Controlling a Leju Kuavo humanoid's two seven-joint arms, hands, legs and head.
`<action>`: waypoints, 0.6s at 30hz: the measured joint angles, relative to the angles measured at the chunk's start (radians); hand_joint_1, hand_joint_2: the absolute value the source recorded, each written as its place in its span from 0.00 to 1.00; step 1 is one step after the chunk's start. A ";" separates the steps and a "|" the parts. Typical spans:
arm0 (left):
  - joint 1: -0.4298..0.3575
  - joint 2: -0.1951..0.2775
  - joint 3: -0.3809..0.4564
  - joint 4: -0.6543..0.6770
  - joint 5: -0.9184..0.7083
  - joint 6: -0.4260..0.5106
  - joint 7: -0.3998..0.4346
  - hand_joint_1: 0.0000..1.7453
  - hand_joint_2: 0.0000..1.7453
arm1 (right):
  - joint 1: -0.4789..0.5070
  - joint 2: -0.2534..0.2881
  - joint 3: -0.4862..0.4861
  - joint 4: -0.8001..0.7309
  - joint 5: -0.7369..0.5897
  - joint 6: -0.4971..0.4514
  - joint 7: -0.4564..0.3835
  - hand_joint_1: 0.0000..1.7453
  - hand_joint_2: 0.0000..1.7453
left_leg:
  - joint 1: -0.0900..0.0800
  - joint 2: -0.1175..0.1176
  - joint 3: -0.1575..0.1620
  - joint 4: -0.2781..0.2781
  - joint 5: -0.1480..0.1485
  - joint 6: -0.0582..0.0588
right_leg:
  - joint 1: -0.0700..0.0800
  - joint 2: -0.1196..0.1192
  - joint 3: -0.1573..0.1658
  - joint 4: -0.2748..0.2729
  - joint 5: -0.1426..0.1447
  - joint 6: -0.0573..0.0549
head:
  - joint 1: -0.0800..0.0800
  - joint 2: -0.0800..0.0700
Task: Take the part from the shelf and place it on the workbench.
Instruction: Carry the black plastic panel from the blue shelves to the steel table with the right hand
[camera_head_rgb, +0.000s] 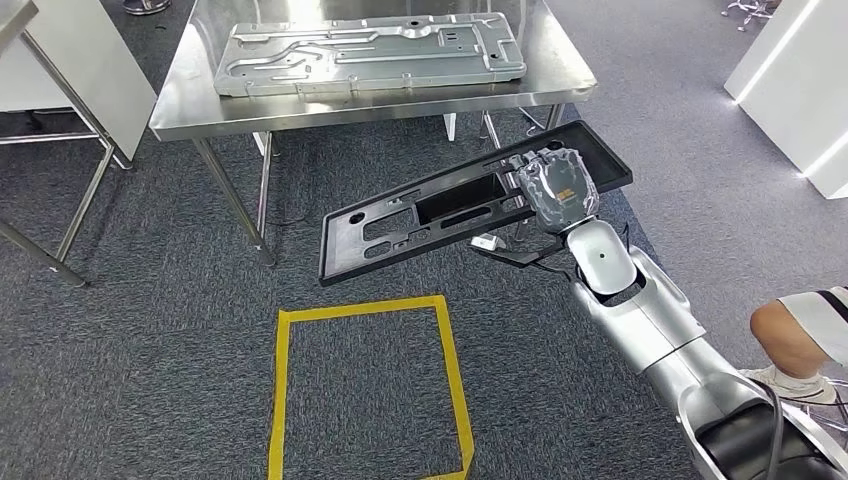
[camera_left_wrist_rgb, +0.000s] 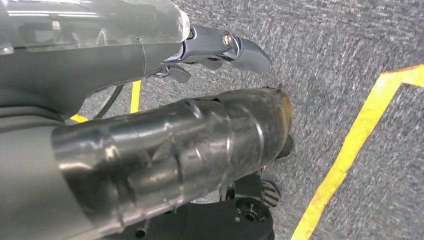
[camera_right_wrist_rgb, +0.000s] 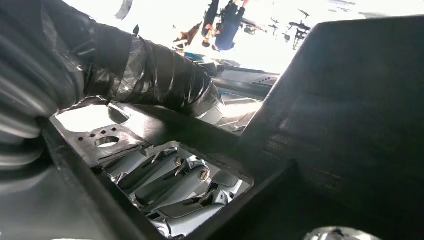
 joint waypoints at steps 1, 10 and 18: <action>0.000 0.000 0.001 0.000 0.000 -0.002 -0.001 0.00 0.00 | -0.015 0.000 0.010 0.011 0.001 0.008 -0.001 1.00 1.00 | 0.000 0.000 -0.001 0.000 0.000 -0.001 | 0.000 0.000 0.000 0.000 0.000 0.000 | 0.000 0.000; 0.000 0.000 0.024 0.000 -0.004 0.007 0.020 0.00 0.00 | -0.286 -0.002 0.166 0.142 -0.011 0.165 -0.027 1.00 1.00 | -0.002 0.000 -0.007 0.004 0.001 -0.004 | -0.001 0.000 -0.004 0.000 0.003 0.001 | 0.000 0.000; -0.007 0.000 0.036 0.000 -0.022 0.005 0.037 0.00 0.00 | -0.441 0.188 0.354 0.212 -0.008 0.225 -0.035 1.00 1.00 | -0.002 0.006 -0.006 0.005 0.000 -0.005 | 0.000 0.007 -0.005 0.000 0.004 0.003 | 0.000 0.000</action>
